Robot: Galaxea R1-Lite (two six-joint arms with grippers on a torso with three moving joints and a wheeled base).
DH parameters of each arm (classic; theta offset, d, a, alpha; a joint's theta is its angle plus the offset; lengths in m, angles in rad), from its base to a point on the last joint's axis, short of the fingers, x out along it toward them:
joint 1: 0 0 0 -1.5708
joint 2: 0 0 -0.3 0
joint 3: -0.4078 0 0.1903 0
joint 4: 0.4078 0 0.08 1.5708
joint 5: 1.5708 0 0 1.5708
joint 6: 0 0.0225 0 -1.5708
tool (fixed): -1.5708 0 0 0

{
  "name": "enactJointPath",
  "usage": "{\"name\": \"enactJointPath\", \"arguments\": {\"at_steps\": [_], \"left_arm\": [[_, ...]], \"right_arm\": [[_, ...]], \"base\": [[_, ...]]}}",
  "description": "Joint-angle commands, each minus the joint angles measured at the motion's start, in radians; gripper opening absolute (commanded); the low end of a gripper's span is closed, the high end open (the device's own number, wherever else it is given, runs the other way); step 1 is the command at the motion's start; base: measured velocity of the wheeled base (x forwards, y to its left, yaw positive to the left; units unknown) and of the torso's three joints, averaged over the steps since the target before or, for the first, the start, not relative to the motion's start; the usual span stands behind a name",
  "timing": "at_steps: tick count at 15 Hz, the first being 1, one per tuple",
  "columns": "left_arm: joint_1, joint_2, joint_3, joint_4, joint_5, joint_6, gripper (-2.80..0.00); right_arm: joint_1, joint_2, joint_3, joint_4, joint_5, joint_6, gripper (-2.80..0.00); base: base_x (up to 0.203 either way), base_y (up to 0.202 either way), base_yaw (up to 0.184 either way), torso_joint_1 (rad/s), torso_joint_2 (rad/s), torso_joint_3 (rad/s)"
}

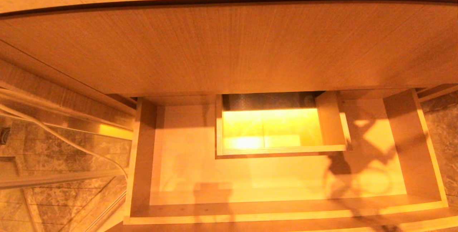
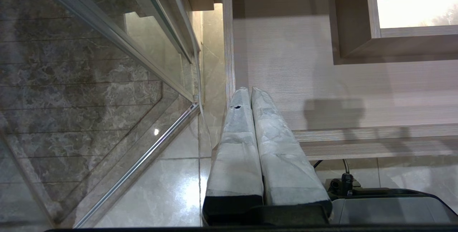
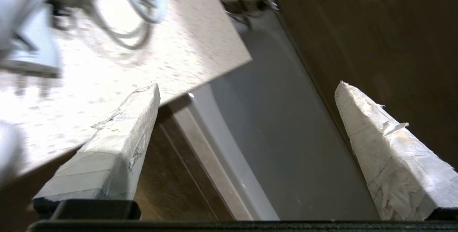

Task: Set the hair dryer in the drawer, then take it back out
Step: Pick up the hairdryer

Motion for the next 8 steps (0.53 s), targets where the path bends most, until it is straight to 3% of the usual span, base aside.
{"name": "enactJointPath", "arguments": {"at_steps": [1,4,6,8], "left_arm": [[0.0,0.0,0.0,0.0,0.0,0.0,-2.8],[0.0,0.0,0.0,0.0,0.0,0.0,-2.8],[0.0,0.0,0.0,0.0,0.0,0.0,-2.8],[0.0,0.0,0.0,0.0,0.0,0.0,-2.8]], "right_arm": [[0.013,-0.031,0.003,0.001,0.14,-0.003,0.0],[0.013,-0.058,-0.013,-0.013,0.403,-0.005,0.0],[0.014,-0.078,-0.021,-0.058,0.514,-0.001,0.0],[0.015,-0.098,0.002,-0.104,0.569,0.007,0.0]], "base": [[0.0,0.0,0.0,0.0,0.0,0.0],[0.0,0.0,0.0,0.0,0.0,0.0],[0.0,0.0,0.0,0.0,0.0,0.0],[0.0,0.0,0.0,0.0,0.0,0.0]]}}
